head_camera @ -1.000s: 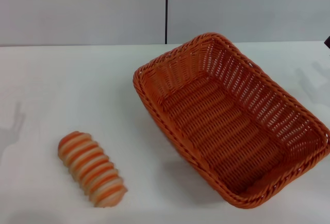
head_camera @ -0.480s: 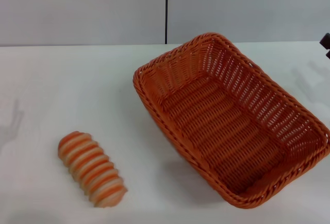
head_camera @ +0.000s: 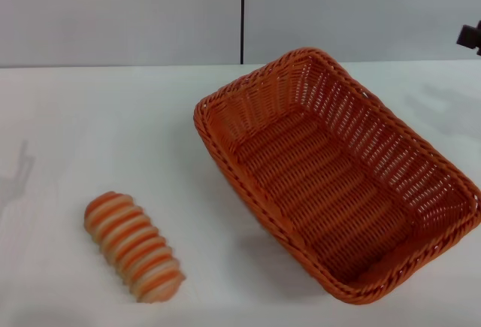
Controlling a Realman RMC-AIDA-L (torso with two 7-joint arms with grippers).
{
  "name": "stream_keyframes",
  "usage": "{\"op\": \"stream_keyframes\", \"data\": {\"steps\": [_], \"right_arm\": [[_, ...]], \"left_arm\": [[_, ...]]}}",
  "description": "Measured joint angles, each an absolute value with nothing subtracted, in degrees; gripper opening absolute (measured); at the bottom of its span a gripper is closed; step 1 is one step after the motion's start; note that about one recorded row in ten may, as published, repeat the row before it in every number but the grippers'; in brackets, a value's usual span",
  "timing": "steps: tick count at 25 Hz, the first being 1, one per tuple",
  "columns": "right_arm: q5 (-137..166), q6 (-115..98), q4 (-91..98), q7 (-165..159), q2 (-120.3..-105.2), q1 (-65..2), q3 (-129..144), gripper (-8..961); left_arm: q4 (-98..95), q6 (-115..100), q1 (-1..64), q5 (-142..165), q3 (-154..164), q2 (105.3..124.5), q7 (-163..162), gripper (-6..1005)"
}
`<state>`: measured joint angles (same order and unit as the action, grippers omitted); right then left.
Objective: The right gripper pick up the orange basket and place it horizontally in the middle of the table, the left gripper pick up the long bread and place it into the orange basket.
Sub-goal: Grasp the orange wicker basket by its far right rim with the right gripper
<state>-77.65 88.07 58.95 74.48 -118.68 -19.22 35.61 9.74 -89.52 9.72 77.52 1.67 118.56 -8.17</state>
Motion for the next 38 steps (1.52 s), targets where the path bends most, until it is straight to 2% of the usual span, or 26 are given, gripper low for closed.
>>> {"op": "stream_keyframes", "data": {"steps": [5,6,7,10,11,12,14,16,26,38], "right_arm": [[-66.71,89.92,73.94,53.60,-118.37,-20.73,42.09,538],[-62.31,91.66,77.07,46.24,-117.65,-22.59,43.73,537],[-62.31,91.66,77.07,46.24,-117.65,-22.59,43.73,537],[-58.98,95.85,75.04,39.39,-115.42,-26.82,44.17,535],[-57.12,98.30,69.90,36.51,-113.50,-30.40,44.19,534],[-57.12,98.30,69.90,36.51,-113.50,-30.40,44.19,534],[-54.48,99.14,63.42,35.27,-111.61,-33.98,44.20,532],[-49.81,98.85,56.34,34.99,-110.40,-37.86,44.27,531],[-38.64,94.93,48.13,35.55,-110.78,-44.97,44.85,526],[-38.07,88.49,38.52,38.78,-111.48,-47.54,48.38,523]], "left_arm": [[9.75,-88.79,9.78,77.52,1.67,118.56,-8.17,812],[9.75,-88.79,9.78,77.52,1.67,118.56,-8.17,812],[9.76,-88.73,9.83,77.66,1.70,118.56,-8.17,812],[9.76,-88.81,9.82,77.75,1.87,118.56,-8.17,812],[9.76,-88.90,9.78,77.80,1.97,118.56,-8.17,812],[9.76,-88.90,9.78,77.80,1.97,118.56,-8.17,812],[9.69,-89.05,9.36,77.83,2.15,118.56,-8.15,812],[9.68,-89.01,9.25,77.84,2.18,118.56,-8.15,812],[9.66,-89.01,8.02,77.87,2.11,118.56,-8.11,812],[9.67,-88.96,7.90,77.66,2.22,118.47,-8.08,811]]}}
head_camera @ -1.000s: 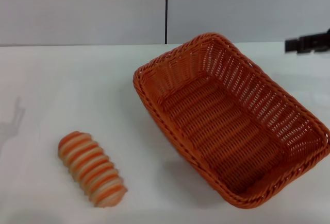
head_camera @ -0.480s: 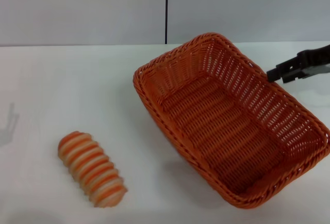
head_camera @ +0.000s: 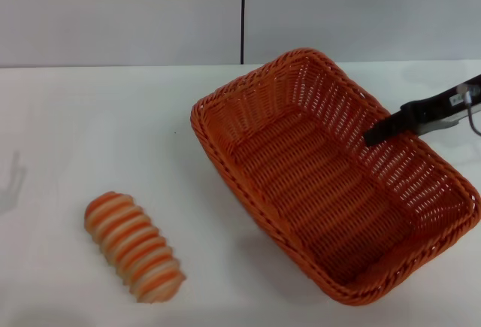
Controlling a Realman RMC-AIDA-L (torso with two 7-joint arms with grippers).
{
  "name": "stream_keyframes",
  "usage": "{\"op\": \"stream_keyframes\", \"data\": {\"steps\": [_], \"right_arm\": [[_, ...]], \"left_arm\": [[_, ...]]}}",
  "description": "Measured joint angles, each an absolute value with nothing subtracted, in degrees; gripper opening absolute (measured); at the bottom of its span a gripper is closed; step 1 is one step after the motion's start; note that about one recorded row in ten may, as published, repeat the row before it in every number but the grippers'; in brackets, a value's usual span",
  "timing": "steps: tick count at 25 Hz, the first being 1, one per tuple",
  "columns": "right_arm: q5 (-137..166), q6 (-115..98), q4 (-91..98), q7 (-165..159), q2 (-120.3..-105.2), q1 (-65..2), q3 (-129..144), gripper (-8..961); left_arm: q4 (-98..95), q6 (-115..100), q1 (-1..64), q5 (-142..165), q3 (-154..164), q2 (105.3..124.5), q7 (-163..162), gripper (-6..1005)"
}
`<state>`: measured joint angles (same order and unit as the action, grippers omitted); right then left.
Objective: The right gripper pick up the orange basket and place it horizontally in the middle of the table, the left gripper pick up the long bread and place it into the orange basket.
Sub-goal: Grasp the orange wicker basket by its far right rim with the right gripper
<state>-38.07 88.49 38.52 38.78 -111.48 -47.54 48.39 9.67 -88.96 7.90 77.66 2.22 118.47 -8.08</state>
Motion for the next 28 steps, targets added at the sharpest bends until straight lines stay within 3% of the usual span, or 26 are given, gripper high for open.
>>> {"op": "stream_keyframes", "data": {"steps": [15,20,26,28], "right_arm": [[-37.89,84.93,39.88,46.99,-113.21,-47.62,51.40,519],[-37.99,86.89,40.86,53.75,-114.02,-48.50,52.93,289],[-37.86,87.79,43.99,58.84,-114.61,-50.55,55.51,146],[-37.86,87.81,46.21,60.53,-114.61,-50.86,57.68,145]], "left_arm": [[9.11,-88.89,7.79,77.70,2.19,118.56,-7.99,811],[9.14,-89.16,7.53,77.74,2.10,118.56,-7.99,811],[9.37,-89.32,7.25,77.82,2.18,118.56,-8.00,811],[9.52,-89.60,6.82,77.86,2.20,118.57,-7.99,811]]}}
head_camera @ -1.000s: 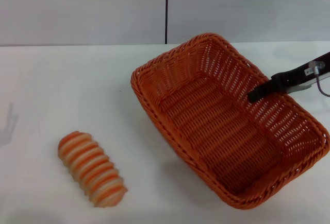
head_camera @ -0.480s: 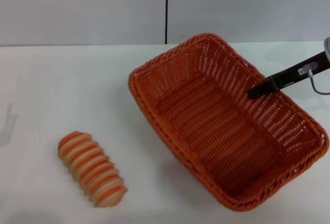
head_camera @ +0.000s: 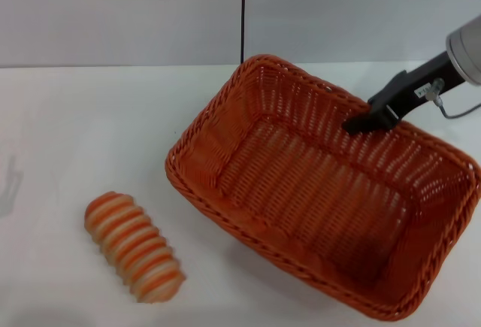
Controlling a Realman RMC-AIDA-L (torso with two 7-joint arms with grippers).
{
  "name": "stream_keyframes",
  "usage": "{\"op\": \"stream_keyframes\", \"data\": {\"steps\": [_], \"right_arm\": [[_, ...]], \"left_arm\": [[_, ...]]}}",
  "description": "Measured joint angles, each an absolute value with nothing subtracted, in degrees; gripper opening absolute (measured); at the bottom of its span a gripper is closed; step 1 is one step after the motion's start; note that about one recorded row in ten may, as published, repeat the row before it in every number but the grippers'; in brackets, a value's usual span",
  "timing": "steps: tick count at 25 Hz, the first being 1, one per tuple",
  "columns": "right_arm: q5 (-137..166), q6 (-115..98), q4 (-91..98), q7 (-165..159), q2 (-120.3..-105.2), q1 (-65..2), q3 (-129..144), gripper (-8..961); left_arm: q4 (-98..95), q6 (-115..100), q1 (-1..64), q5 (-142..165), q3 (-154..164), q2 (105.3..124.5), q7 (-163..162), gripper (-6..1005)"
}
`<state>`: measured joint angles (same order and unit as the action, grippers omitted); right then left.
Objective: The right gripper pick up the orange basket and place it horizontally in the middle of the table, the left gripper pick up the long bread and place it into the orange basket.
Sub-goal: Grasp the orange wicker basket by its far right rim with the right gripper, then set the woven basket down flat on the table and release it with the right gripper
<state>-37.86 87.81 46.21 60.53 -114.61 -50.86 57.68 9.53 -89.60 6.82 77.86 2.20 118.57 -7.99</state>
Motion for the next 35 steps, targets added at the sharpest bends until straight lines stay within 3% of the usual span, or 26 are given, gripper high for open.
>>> {"op": "stream_keyframes", "data": {"steps": [13,29,35], "right_arm": [[-43.36,82.62,48.52,79.68,-116.50,-50.59,58.19,147],[-36.92,76.78,45.52,88.52,-116.85,-54.10,66.92,154],[-38.84,76.20,49.57,96.86,-118.06,-52.41,67.13,157]], "left_arm": [[10.46,-92.12,4.96,78.17,2.59,118.73,-8.00,810],[10.46,-98.44,1.72,78.34,5.28,118.66,-8.00,809],[10.53,-98.71,1.39,78.58,5.74,118.74,-8.00,809]]}}
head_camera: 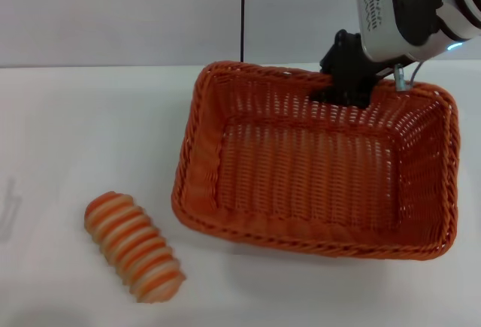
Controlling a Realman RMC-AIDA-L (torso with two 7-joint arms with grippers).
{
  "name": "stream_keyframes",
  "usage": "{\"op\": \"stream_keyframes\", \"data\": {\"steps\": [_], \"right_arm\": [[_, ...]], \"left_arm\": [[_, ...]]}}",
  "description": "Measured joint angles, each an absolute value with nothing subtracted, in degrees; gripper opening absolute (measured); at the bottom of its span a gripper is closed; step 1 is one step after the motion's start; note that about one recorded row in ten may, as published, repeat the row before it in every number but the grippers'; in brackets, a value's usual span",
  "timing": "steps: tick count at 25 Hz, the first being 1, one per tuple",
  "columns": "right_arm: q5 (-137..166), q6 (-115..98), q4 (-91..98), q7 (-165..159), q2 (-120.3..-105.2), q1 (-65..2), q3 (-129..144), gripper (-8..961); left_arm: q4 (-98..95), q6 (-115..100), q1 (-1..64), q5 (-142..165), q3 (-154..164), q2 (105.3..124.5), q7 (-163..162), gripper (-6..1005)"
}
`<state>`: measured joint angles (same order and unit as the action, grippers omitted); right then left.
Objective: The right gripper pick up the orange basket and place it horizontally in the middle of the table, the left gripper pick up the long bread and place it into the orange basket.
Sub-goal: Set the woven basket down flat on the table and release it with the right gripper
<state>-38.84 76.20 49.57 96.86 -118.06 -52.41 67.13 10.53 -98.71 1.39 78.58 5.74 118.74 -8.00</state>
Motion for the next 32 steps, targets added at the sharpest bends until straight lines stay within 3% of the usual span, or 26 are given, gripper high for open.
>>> {"op": "stream_keyframes", "data": {"steps": [32], "right_arm": [[-54.89,67.70,41.33,113.63,-118.84,-53.96,67.15,172]], "left_arm": [[12.57,-105.50,-0.97,78.57,9.14,118.71,-1.94,806]]}}
